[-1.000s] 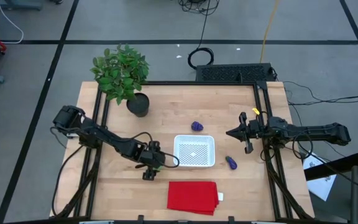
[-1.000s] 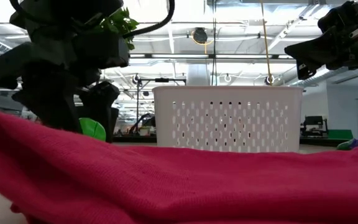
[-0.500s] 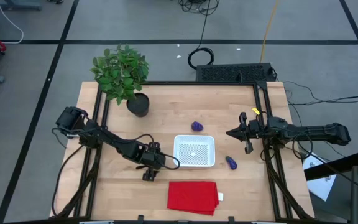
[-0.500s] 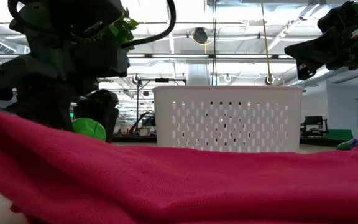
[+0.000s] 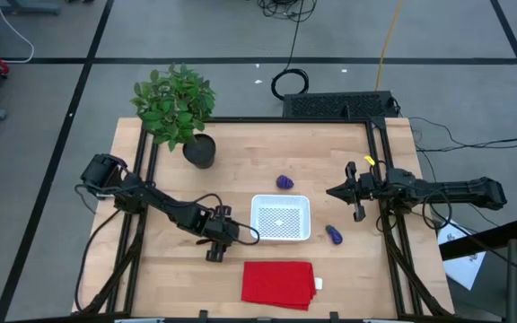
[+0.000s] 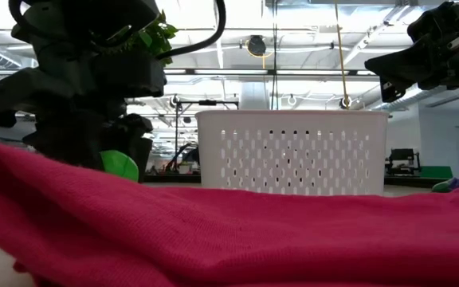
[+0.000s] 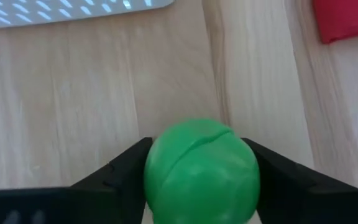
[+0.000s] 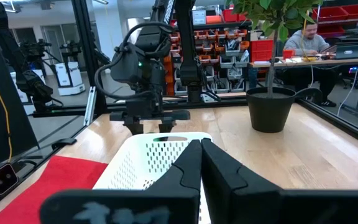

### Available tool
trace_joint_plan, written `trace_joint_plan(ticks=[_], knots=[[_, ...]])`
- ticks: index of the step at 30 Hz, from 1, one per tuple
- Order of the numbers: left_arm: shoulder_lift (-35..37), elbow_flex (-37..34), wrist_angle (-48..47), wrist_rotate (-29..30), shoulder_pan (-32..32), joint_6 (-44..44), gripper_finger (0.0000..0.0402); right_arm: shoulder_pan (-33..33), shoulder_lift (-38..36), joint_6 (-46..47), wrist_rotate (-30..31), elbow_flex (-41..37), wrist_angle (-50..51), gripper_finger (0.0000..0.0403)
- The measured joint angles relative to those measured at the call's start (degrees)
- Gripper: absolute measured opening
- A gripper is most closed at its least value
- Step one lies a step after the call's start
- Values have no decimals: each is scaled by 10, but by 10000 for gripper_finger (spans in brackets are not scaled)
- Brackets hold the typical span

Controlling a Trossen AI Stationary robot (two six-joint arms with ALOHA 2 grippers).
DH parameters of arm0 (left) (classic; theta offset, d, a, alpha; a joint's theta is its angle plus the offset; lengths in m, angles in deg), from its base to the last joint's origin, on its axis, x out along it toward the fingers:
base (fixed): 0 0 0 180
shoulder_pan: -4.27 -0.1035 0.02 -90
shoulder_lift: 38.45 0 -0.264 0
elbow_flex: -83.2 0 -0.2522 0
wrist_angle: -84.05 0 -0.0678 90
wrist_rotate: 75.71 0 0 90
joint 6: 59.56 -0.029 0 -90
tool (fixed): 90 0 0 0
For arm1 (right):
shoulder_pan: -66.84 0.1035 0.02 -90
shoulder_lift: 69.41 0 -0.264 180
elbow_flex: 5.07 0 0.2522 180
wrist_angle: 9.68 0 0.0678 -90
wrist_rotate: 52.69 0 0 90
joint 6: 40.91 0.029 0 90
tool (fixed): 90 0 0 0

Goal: Pick and placing Produce into tupperware
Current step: Put the green guava into the white bin

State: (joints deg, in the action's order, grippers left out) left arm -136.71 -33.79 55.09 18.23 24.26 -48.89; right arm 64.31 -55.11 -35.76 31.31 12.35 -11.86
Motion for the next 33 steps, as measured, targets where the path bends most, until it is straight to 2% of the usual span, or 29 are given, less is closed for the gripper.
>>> trace_joint_plan(ticks=[5,14,23,33], knots=[[0,0,3,-7,0,0,195,0,0,0,0,0,0,0],[8,22,-37,-10,-1,-5,232,0,0,0,0,0,0,0],[9,126,-198,-10,-17,-39,206,0,0,0,0,0,0,0],[9,265,-332,-9,-52,-106,228,0,0,1,0,0,0,0]])
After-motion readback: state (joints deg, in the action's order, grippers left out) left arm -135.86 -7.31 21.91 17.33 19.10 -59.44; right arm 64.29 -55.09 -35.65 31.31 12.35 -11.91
